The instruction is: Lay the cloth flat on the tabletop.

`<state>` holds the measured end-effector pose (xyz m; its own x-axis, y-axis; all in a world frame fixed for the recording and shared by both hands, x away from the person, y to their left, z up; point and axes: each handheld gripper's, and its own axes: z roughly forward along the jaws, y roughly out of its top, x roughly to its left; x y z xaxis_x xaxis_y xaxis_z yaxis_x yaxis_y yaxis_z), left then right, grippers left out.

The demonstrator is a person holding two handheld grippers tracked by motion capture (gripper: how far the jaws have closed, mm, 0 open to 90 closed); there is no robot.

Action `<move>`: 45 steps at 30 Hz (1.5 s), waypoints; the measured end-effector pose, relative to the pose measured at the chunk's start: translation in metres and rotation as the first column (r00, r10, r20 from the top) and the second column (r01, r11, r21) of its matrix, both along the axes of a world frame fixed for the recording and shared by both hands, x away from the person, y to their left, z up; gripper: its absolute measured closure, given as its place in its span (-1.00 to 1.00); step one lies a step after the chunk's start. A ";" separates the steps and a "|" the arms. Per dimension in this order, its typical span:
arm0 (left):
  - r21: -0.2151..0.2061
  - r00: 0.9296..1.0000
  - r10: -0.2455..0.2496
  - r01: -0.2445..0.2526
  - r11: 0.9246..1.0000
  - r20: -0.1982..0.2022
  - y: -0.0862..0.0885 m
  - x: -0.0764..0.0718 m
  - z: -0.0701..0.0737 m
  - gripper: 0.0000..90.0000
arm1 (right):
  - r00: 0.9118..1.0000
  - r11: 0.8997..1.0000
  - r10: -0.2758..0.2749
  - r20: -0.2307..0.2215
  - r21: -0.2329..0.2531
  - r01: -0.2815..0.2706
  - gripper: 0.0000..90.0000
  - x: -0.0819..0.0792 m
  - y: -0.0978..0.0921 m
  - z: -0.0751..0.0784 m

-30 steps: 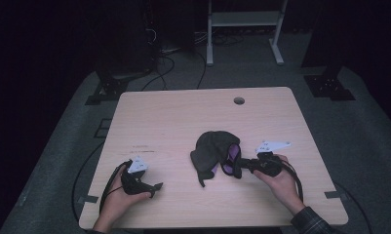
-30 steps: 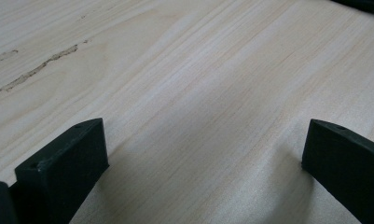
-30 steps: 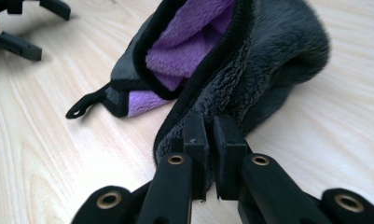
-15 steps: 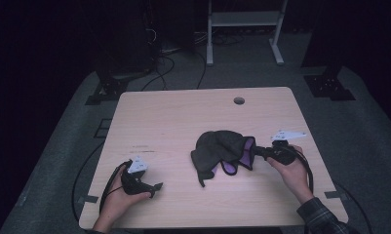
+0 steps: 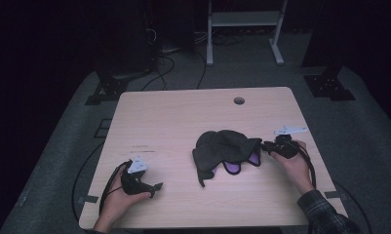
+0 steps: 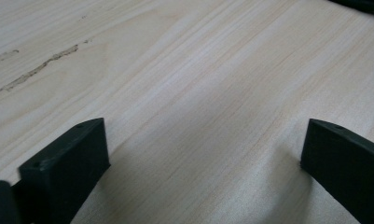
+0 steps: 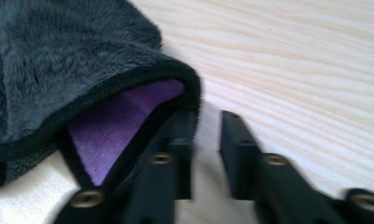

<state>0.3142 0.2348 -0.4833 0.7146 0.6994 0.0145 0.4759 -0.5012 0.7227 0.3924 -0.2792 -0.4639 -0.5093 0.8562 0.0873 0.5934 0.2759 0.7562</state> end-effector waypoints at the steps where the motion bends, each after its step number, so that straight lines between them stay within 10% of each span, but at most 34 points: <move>1: -0.001 1.000 -0.002 0.002 1.000 0.002 0.000 -0.001 0.000 -0.92 | 1.000 1.000 -0.006 0.012 0.002 0.006 0.41 -0.001 -0.002 0.001; 14: -0.050 0.986 -0.155 0.158 0.986 0.069 -0.022 -0.002 0.025 -0.17 | 1.000 1.000 0.006 0.019 -0.008 -0.005 0.08 -0.024 -0.019 0.005; 30: -0.055 0.944 -0.323 0.327 0.943 0.073 -0.101 0.020 0.035 0.09 | 1.000 1.000 0.017 0.002 -0.013 -0.017 0.04 -0.035 -0.022 -0.001; 45: 0.034 0.931 -0.364 0.363 0.931 0.025 -0.146 0.040 0.018 0.09 | 1.000 1.000 0.019 -0.005 -0.010 -0.019 0.05 -0.033 -0.023 -0.002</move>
